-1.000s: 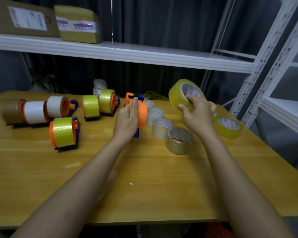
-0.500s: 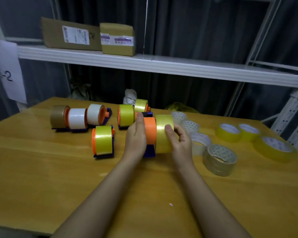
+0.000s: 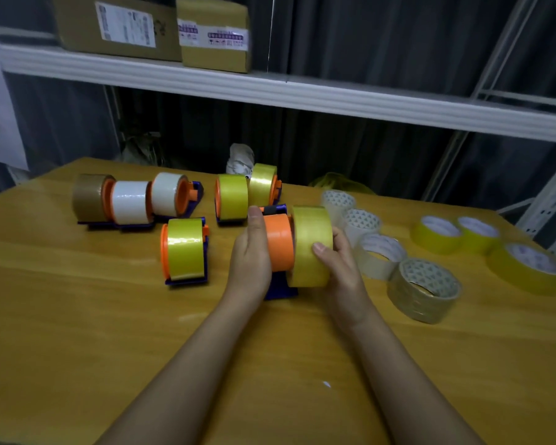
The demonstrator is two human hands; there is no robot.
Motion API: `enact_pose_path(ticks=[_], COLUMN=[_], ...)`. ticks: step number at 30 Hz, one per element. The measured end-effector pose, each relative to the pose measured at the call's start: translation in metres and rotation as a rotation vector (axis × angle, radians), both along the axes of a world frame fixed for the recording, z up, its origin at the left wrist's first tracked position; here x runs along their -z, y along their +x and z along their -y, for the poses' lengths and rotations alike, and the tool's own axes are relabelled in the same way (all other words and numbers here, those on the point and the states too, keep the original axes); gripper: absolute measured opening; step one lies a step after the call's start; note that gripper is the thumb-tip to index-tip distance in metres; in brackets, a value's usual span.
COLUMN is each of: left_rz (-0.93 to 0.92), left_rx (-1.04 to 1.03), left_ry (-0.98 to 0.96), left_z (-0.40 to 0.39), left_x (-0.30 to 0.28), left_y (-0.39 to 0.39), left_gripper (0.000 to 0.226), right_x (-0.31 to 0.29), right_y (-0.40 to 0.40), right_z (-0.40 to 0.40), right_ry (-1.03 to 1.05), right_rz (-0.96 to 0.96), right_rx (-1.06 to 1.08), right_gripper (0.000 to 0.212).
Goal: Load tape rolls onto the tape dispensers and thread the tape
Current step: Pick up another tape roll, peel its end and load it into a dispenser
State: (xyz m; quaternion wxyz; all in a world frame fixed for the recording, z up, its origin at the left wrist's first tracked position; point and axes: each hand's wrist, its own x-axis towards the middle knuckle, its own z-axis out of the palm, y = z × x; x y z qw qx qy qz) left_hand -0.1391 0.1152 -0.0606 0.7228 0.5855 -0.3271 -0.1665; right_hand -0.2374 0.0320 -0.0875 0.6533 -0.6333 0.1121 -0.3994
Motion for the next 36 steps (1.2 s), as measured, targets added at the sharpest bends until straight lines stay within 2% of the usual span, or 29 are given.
enact_pose_path(ticks=[5,8,10,12,15,17,19,21,24,27,30,31,34,36], left_rz=[0.076,0.065,0.034,-0.015,-0.085,-0.112,-0.143,-0.142,-0.147,-0.079,0.029,0.068,0.119,0.164], left_rx=[0.137,0.139,0.083,0.017,-0.005,-0.023,-0.054,-0.056,-0.046,-0.062,-0.078,-0.079,-0.046,0.02], left_ry=[0.062,0.081,0.078,0.085,0.078,0.084,0.073,0.067,0.081,0.091,0.08,0.071,0.016,-0.009], left_z=[0.002,0.001,0.0,0.0,-0.003,-0.003,-0.002,0.0,0.001,0.001,0.001,0.002,0.001,0.001], left_x=[0.006,0.003,0.0,0.0,0.002,0.0,-0.002,-0.002,-0.001,0.001,0.005,0.006,0.009,0.012], left_y=[-0.004,-0.004,-0.003,-0.001,0.001,0.001,0.002,0.003,0.002,0.002,0.001,0.0,-0.004,-0.007], left_gripper=[0.067,0.066,0.06,0.054,0.06,0.062,0.046,0.038,0.039,0.047,0.052,0.053,0.051,0.053], right_x=[0.0,0.001,0.005,0.006,0.003,0.003,0.005,0.005,0.006,0.005,0.008,0.007,0.004,-0.002], right_y=[0.001,0.0,-0.001,-0.003,-0.003,-0.003,0.0,0.002,0.002,0.001,0.003,0.004,0.007,0.004], right_z=[-0.006,-0.01,-0.011,-0.015,-0.02,-0.023,-0.027,-0.027,-0.026,-0.027,-0.024,-0.024,-0.02,-0.017], right_ry=[-0.016,-0.056,-0.048,-0.072,-0.173,-0.247,-0.339,-0.386,-0.384,-0.303,-0.134,-0.071,0.218,0.378], right_rz=[-0.007,-0.083,-0.141,-0.204,-0.239,-0.215,-0.225,-0.224,-0.259,-0.231,-0.142,-0.128,-0.016,0.09], right_rx=[0.071,0.105,0.092,0.076,0.114,0.137,0.181,0.201,0.204,0.195,0.146,0.138,0.158,0.13], right_gripper=[0.033,0.043,0.029,0.027,0.02,0.036,0.067,0.074,0.089,0.09,0.055,0.05,0.064,0.046])
